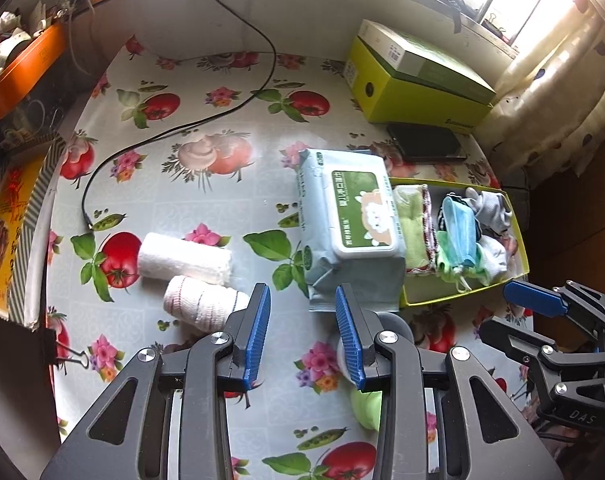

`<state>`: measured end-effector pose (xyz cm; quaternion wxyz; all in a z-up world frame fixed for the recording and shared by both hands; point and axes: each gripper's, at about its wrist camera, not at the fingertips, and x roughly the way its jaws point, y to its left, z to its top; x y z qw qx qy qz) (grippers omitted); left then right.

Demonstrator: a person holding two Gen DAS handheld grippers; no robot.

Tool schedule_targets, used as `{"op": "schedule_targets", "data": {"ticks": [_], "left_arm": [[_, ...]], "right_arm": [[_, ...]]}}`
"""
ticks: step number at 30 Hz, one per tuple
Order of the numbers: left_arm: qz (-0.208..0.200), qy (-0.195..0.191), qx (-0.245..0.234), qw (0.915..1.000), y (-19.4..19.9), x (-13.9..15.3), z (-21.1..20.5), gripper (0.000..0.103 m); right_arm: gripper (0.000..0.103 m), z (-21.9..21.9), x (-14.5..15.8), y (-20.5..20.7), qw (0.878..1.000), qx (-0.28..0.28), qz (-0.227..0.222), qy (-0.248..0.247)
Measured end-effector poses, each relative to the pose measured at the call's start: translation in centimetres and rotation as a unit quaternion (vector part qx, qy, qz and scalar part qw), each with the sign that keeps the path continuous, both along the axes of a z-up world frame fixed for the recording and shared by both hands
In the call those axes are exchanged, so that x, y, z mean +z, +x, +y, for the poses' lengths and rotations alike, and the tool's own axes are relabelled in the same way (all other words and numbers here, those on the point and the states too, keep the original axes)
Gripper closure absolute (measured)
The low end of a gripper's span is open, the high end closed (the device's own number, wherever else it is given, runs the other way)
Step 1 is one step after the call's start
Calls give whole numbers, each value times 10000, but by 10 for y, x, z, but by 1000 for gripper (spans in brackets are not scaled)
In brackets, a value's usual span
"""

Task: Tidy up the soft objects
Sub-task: 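Move left gripper to the white rolled towel while right gripper approaches the striped bandage roll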

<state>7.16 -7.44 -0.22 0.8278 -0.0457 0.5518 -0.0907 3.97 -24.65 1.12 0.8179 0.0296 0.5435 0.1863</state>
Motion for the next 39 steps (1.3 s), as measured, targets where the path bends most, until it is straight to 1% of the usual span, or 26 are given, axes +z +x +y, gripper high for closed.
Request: {"op": "schedule_targets", "data": {"ticks": [12,17,31,39], "left_arm": [[61,7,219,9997,0,-6,16,68],[153,29,390,9991,-4,-14,32,68],[376,45,1048,9938,-16,-35,95,68],[476,-74,1314,9902,-19,-46,124,68]], "right_arm": [[51,16,2,5,9998,223,-8,6],[51,30,-1,9,9992,402,6,-7],[51,99,-20,21,9923,1220,206,-77],[51,143,-37,37,9850,1684,307,-241]]}}
